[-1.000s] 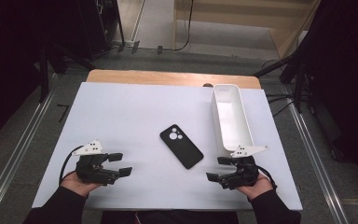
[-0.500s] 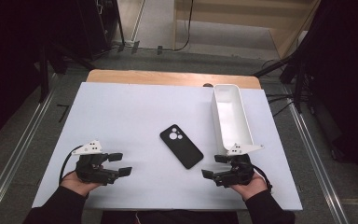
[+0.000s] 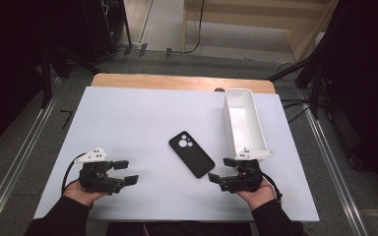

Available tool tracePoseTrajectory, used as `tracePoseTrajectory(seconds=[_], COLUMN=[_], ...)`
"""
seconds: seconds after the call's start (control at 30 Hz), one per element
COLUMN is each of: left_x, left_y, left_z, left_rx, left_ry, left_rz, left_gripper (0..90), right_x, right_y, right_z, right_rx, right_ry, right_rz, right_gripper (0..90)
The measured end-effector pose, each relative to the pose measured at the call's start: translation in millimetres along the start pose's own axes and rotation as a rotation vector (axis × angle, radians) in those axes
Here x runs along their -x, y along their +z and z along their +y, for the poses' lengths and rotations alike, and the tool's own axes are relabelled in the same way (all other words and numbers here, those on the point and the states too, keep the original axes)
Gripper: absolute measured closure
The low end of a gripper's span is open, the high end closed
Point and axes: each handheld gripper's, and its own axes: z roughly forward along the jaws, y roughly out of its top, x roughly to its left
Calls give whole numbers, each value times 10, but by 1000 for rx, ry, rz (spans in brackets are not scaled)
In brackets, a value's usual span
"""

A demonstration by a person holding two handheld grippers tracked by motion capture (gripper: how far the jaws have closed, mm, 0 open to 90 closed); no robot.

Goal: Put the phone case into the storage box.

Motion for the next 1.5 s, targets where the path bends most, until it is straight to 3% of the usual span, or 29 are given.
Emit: tracePoseTrajectory(seconds=[0.23,0.43,0.67,1.17,1.5], left_x=[-2,-5,-4,-11,-21], left_y=[-1,-2,-6,-21,-27], left_z=[2,5,4,2,0], left_rx=[-4,-6,-2,2,11], left_ry=[0,-22,-13,-26,-27], left_rz=[-1,-4,3,-2,-9], left_gripper=[245,245,245,245,245], right_x=[-47,-39,-50,-152,-162], right_y=[51,85,137,369,527], right_z=[71,124,214,441,587], right_rx=[6,19,32,33,51], right_ry=[-20,8,28,-18,-12], right_rz=[-10,-3,-6,-30,-38], right_gripper=[144,144,146,168,198])
